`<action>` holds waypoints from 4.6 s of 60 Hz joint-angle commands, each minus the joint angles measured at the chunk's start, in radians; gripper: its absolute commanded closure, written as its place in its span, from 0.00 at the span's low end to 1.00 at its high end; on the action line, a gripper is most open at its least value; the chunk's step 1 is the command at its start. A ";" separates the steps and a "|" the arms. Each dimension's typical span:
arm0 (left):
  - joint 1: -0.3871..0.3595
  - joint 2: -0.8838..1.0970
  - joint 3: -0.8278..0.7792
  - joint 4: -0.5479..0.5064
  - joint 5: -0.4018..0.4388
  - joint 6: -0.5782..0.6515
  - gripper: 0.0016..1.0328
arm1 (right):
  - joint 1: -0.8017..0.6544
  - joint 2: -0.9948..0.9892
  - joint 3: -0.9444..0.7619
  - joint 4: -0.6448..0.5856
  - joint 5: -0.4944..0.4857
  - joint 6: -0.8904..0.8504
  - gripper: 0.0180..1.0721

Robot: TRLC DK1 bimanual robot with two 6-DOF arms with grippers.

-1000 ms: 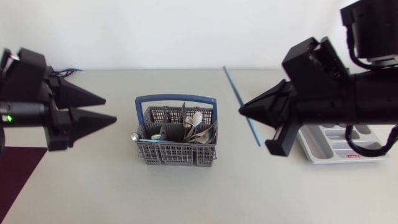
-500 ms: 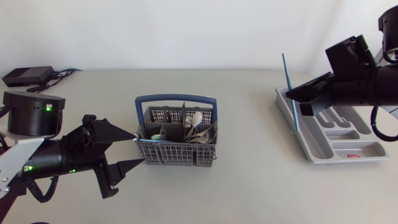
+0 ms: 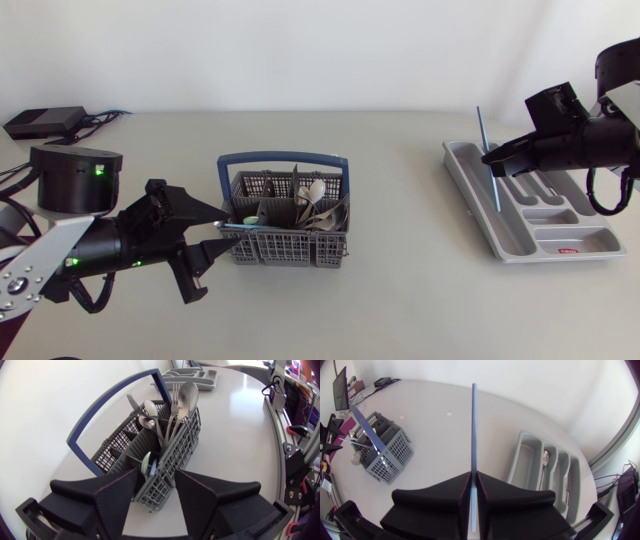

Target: Sort the cutlery from the basket into the organizer compartments.

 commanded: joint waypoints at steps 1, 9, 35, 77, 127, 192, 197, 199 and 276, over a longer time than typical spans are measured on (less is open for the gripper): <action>-0.007 0.018 0.017 0.016 -0.005 -0.018 0.61 | -0.021 0.043 0.033 0.014 -0.001 -0.024 0.94; -0.008 0.029 0.025 0.021 -0.005 -0.020 0.68 | -0.035 0.075 0.048 0.017 0.002 -0.038 0.94; -0.031 0.061 0.059 0.018 -0.004 -0.021 0.86 | -0.099 0.137 0.079 0.020 0.008 -0.073 0.94; -0.025 -0.003 0.163 -0.122 0.001 -0.018 0.97 | -0.150 0.370 0.203 -0.011 0.113 -0.041 0.94; 0.107 -0.111 0.417 -0.422 0.217 -0.115 0.97 | -0.130 0.499 0.222 0.092 0.261 0.068 0.26; 0.075 0.129 0.654 -0.692 0.449 -0.227 0.97 | 0.913 -0.244 -0.042 -0.026 0.203 0.011 0.23; 0.070 0.139 0.666 -0.701 0.472 -0.234 0.97 | 0.947 -0.218 -0.036 -0.014 0.205 0.016 0.24; 0.065 0.146 0.672 -0.709 0.478 -0.234 0.97 | 0.961 -0.205 -0.033 -0.009 0.205 0.016 0.28; 0.041 0.169 0.729 -0.639 0.528 -0.409 0.35 | 1.046 -0.118 -0.036 0.039 0.237 0.065 0.94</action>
